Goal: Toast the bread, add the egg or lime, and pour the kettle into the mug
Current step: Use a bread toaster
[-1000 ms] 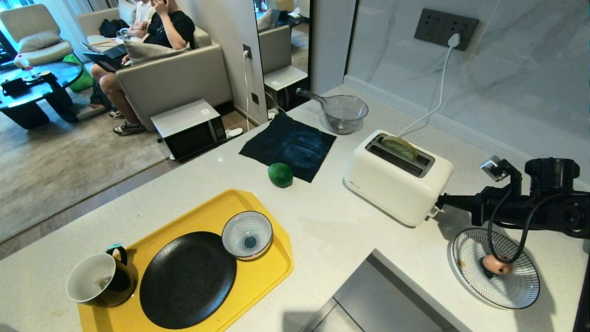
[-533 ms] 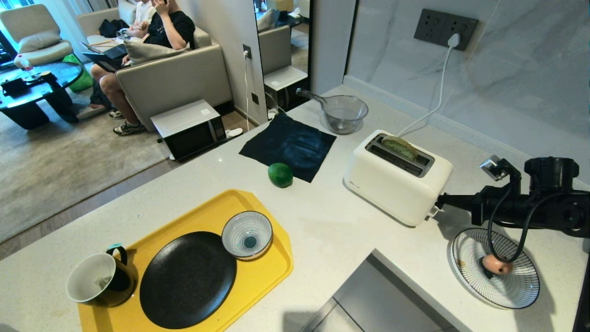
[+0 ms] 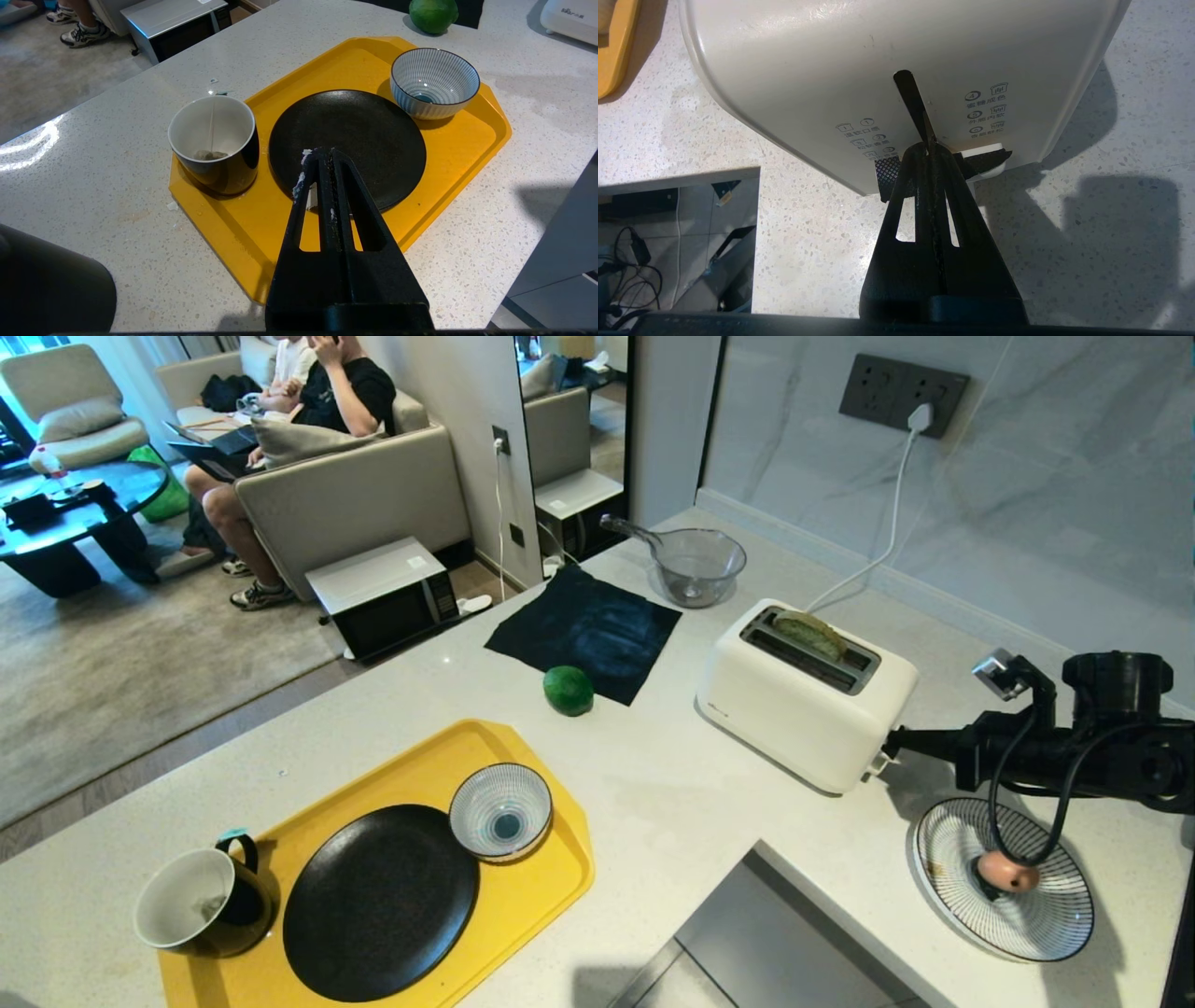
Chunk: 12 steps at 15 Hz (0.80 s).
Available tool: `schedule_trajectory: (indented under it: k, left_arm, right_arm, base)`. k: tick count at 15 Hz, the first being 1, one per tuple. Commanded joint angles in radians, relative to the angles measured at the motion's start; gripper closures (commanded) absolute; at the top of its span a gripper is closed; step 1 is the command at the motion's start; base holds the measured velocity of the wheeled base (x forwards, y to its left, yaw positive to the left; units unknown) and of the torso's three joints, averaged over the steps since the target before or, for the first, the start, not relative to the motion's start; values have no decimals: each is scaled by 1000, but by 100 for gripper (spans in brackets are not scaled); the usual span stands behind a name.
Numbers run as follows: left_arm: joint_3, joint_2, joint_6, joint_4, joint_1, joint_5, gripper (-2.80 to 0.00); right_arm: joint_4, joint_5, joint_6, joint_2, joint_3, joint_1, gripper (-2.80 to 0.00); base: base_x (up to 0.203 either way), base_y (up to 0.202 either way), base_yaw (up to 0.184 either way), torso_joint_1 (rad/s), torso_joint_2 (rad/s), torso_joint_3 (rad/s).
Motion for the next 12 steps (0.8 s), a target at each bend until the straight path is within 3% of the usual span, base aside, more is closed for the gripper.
schedule_trajectory:
  k: [1, 12]
  left_arm:
    - [17, -1, 0, -1, 0, -1, 0]
    - [17, -1, 0, -1, 0, -1, 0]
  right_arm:
    - [-1, 7, -3, -21, 5, 0, 0]
    - [18, 7, 2, -186, 44, -42, 0]
  base:
    - [0, 0, 0, 0, 0, 0]
    - [0, 0, 0, 0, 0, 0]
